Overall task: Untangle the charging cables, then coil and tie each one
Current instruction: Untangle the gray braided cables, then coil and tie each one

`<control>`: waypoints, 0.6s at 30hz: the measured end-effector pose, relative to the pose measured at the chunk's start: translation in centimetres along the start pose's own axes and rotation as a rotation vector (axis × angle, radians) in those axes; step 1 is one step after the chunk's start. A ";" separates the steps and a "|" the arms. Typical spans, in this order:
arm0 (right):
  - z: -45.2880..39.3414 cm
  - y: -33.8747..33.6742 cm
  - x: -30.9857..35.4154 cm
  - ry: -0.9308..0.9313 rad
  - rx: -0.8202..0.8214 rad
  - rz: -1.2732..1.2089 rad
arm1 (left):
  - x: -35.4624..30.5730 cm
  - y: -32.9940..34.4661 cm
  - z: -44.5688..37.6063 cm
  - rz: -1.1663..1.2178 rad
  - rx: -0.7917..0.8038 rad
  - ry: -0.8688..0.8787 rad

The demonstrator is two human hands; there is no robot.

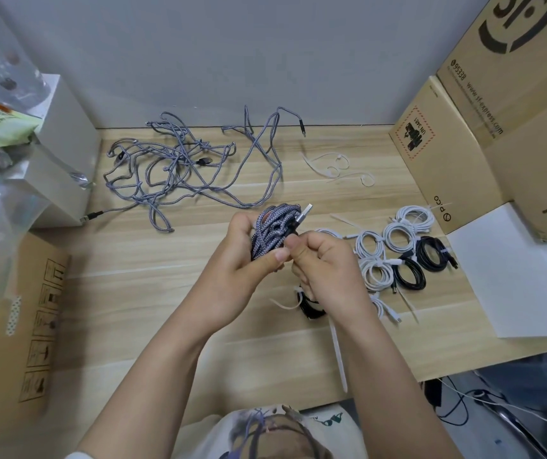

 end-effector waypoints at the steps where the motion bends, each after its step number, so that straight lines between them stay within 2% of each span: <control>1: 0.0 -0.1 -0.3 0.024 -0.009 0.006 | 0.1 -0.3 0.0 -0.047 -0.016 -0.003; 5: 0.1 -1.0 -0.6 0.019 -0.065 0.062 | -0.2 -1.4 0.0 -0.262 -0.069 0.022; 9: 0.2 -1.2 0.0 -0.016 -0.106 0.100 | -0.6 -1.3 0.1 -0.344 -0.069 0.055; 15: 0.6 -0.1 0.4 0.056 0.015 -0.127 | -0.9 -1.3 0.0 -0.180 -0.041 0.024; 18: 0.9 0.6 0.5 0.065 0.059 -0.170 | -0.9 -1.5 0.0 -0.076 -0.075 0.020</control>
Point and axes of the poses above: each hand's wrist, its own z-axis away from the middle knuckle, its own y-axis out of the palm, x = y × z, the point moved 6 cm from there along -z, towards the middle knuckle, and after that the axes turned 1 degree about z, right-handed, at the moved point
